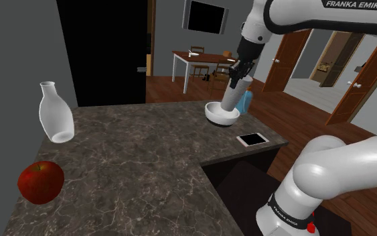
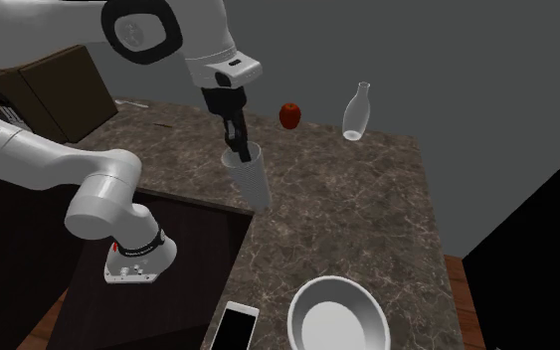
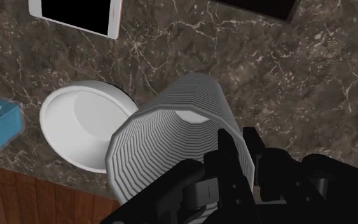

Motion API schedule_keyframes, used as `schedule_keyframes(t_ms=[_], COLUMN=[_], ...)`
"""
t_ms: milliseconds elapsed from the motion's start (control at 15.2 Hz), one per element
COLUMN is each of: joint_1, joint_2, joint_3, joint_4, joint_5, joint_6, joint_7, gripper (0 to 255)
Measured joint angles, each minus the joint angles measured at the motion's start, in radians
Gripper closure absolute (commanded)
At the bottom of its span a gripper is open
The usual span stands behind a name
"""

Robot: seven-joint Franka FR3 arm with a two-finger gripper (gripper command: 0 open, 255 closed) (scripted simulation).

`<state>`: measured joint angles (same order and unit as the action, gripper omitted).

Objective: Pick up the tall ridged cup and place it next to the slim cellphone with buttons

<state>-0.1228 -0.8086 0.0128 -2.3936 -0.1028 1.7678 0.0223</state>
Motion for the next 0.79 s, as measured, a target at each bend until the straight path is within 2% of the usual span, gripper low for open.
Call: schedule_keyframes(t_ms=[396,792], joint_1=[-0.048,-0.093], joint_2=[-0.03,-0.025], joint_3=[-0.139,-0.28], joint_4=[-0.018,0.008], joint_5=[-0.075,-0.149], joint_6=[0.006,0.009], joint_7=[-0.145,-0.291], gripper=[255,255])
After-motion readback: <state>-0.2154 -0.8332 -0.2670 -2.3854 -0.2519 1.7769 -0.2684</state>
